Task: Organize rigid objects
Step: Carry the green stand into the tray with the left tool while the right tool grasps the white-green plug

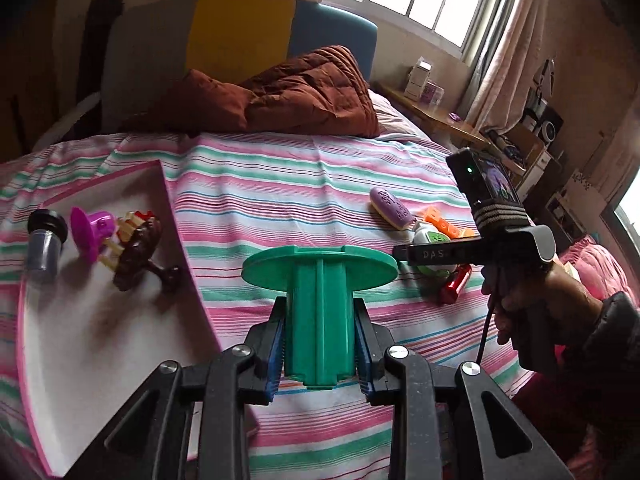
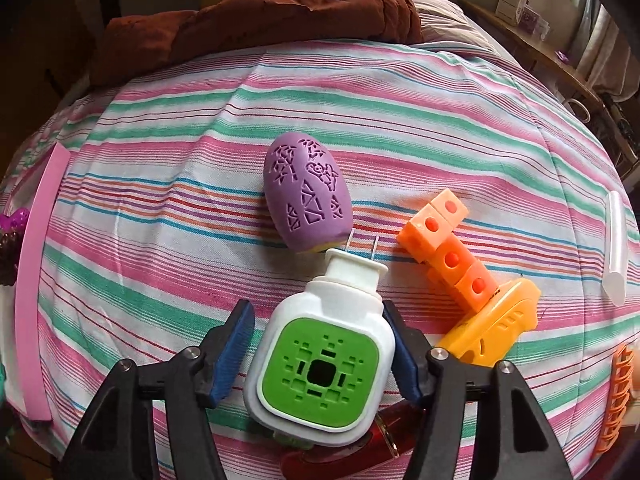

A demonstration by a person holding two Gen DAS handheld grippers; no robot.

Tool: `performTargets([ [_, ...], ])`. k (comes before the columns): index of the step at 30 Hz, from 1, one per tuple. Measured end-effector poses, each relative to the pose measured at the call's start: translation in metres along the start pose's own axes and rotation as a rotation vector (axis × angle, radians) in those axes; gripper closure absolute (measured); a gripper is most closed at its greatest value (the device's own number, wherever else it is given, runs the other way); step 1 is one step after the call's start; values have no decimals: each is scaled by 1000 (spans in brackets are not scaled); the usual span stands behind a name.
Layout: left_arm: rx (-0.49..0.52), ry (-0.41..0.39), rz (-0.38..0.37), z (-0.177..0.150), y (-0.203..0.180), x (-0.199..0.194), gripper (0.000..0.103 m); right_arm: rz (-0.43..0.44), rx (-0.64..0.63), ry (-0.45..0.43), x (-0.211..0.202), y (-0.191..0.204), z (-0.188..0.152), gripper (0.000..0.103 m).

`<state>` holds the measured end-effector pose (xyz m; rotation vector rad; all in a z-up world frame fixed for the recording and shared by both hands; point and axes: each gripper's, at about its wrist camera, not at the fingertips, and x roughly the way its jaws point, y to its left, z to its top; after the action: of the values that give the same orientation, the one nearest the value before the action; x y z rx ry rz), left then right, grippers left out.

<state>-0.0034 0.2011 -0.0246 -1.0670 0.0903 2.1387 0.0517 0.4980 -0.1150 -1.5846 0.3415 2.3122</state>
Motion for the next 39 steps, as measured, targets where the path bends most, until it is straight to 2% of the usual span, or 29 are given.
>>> performTargets([
  [5, -93, -30, 89, -3, 51, -22, 73, -15, -25, -8, -1, 1, 0, 43],
  [10, -230, -18, 203, -12, 117, -30, 73, -31, -39, -14, -2, -1, 2, 43],
  [16, -307, 12, 252, -15, 156, -17, 73, -42, -51, -18, -3, 4, 3, 43],
  [22, -390, 40, 249, -7, 168, 5, 73, -48, -60, -20, 3, 14, 3, 43],
  [25, -396, 38, 265, 1, 169, 16, 73, -51, -63, -20, 6, 12, 6, 43],
  [28, -406, 52, 233, 7, 171, 28, 72, -53, -67, -22, 8, 11, 6, 43],
  [30, -399, 45, 234, 9, 171, 31, 65, -53, -67, -22, 9, 10, 7, 43],
  [32, -395, 35, 245, 9, 170, 28, 53, -54, -68, -22, 9, 10, 7, 43],
  [36, -381, 23, 266, 3, 168, 15, 52, -57, -72, -23, 5, 13, 3, 43],
  [39, -359, -2, 287, -3, 162, 0, 46, -61, -75, -24, 4, 14, 2, 43],
])
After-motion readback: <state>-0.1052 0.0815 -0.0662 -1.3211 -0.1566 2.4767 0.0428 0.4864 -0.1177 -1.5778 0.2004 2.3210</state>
